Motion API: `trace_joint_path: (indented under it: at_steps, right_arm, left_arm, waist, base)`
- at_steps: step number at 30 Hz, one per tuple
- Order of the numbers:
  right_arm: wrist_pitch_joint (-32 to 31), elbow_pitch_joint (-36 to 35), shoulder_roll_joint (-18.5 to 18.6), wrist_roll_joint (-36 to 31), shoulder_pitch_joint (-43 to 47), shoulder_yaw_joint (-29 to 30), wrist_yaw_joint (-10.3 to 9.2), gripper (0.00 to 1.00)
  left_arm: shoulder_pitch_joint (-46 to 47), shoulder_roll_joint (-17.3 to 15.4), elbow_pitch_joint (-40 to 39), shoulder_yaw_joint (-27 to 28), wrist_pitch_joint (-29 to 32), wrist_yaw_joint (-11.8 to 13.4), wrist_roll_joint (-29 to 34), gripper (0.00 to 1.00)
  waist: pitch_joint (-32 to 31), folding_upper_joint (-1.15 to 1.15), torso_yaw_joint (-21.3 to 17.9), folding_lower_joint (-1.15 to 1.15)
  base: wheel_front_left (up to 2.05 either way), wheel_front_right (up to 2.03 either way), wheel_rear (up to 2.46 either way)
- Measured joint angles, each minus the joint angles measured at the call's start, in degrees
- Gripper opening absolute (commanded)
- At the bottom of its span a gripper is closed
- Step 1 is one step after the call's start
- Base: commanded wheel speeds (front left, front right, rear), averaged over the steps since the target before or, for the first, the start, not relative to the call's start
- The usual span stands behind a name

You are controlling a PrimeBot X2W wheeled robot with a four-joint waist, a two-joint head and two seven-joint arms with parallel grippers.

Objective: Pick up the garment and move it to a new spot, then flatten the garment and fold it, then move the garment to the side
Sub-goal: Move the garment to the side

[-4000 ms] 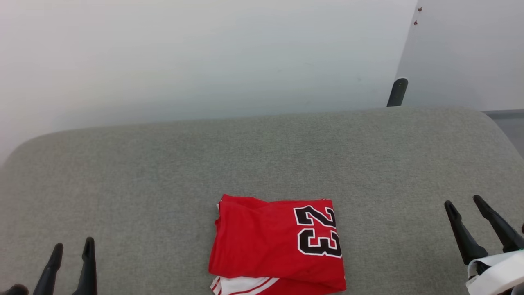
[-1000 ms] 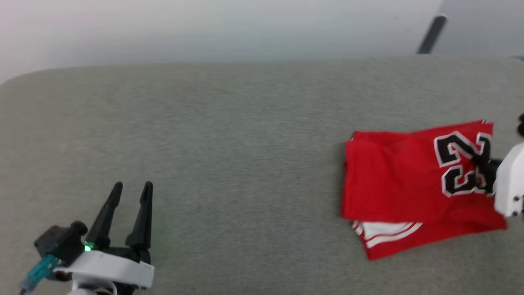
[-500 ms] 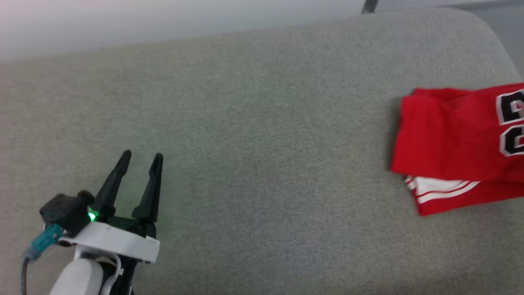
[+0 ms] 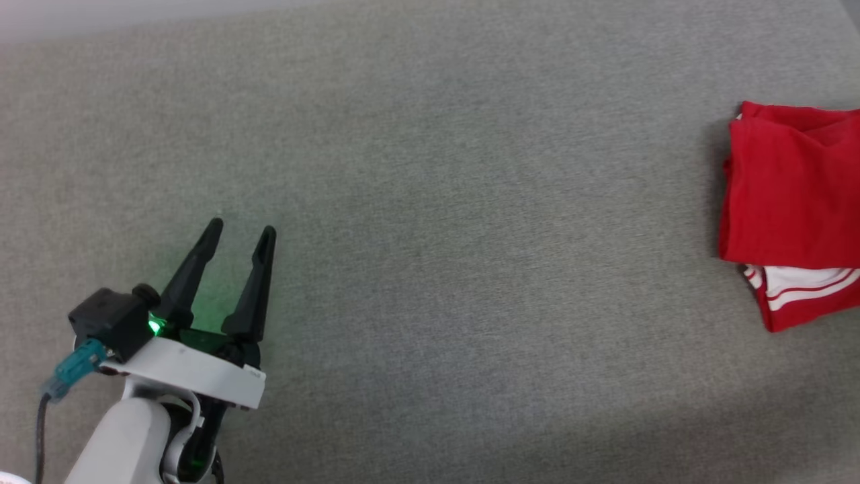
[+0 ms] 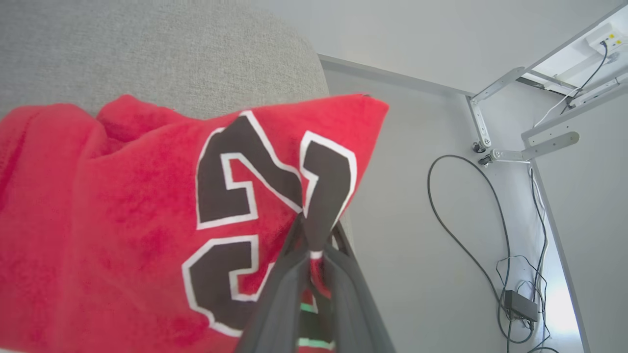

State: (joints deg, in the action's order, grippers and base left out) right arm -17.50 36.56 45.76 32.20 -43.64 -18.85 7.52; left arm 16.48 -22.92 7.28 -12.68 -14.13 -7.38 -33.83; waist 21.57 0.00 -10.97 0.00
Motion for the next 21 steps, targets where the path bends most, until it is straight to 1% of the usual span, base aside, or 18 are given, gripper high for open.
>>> trace_joint_path:
  at_steps: [3, 4, 6, 7, 8, 9, 10, 11, 17, 21]
  right_arm:
    - [2.97, 3.04, -1.26, -0.56, -1.3, -1.08, 0.0, 0.0]
    - [3.7, 3.98, -1.69, -0.62, -1.65, -1.44, 0.0, 0.13]
    - [4.77, 5.86, -2.27, -0.98, -2.13, -2.19, 0.0, 0.18]
    - [5.25, 6.87, -2.6, -0.96, -2.39, -2.3, 0.0, 0.29]
    - [5.89, 7.66, -2.89, -0.96, -2.66, -2.56, 0.0, 0.48]
    - [6.26, 8.44, -3.01, -0.98, -2.88, -2.83, 0.0, 0.75]
    - [6.57, 9.34, -3.16, -0.97, -3.1, -2.92, 0.0, 0.93]
    - [6.8, 10.31, -3.33, -0.97, -3.27, -2.94, 0.0, 1.0]
    - [7.69, 14.15, -4.13, -1.04, -4.33, -3.93, 0.0, 1.0]
    - [8.78, 14.93, -4.24, -0.81, -4.42, -4.42, 0.0, 1.0]
  left_arm:
    - [0.26, -0.04, 0.35, -0.31, -0.02, 0.0, -0.09, 1.0]
    - [0.41, -0.03, 0.43, -0.4, -0.03, -0.01, -0.13, 1.0]
    - [0.58, 0.02, 0.69, -0.55, -0.08, 0.0, -0.24, 1.0]
    - [0.59, 0.07, 0.83, -0.65, -0.09, -0.01, -0.24, 1.0]
    - [0.6, 0.13, 0.98, -0.7, -0.1, 0.0, -0.27, 1.0]
    - [0.6, 0.24, 1.13, -0.74, -0.21, 0.0, -0.38, 1.0]
    - [0.6, 0.31, 1.26, -0.7, -0.25, 0.0, -0.54, 1.0]
    - [0.57, 0.33, 1.38, -0.65, -0.25, -0.01, -0.62, 1.0]
    - [-0.56, 0.66, 2.37, -0.09, -0.52, -0.01, -1.48, 1.0]
    - [-1.36, 1.05, 2.79, 0.34, -0.59, 0.0, -1.98, 1.0]
  waist:
    - [0.39, 0.0, 0.63, 0.0]
    - [0.45, 0.0, 0.83, 0.0]
    - [0.44, 0.0, 1.2, 0.0]
    - [0.35, 0.0, 1.35, 0.0]
    - [0.2, 0.0, 1.48, 0.0]
    - [0.01, 0.0, 1.61, 0.0]
    - [-0.22, 0.0, 1.72, 0.0]
    - [-0.5, 0.0, 1.81, 0.0]
    - [-2.64, 0.0, 2.27, 0.0]
    - [-4.08, 0.0, 2.46, 0.0]
  base:
    - [0.0, 0.0, 0.0]
    - [0.0, 0.0, 0.0]
    - [0.0, 0.0, 0.0]
    - [0.0, 0.0, 0.0]
    - [0.0, 0.0, 0.0]
    - [0.0, 0.0, 0.0]
    - [0.0, 0.0, 0.0]
    - [0.0, 0.0, 0.0]
    - [0.0, 0.0, 0.0]
    - [0.0, 0.0, 0.0]
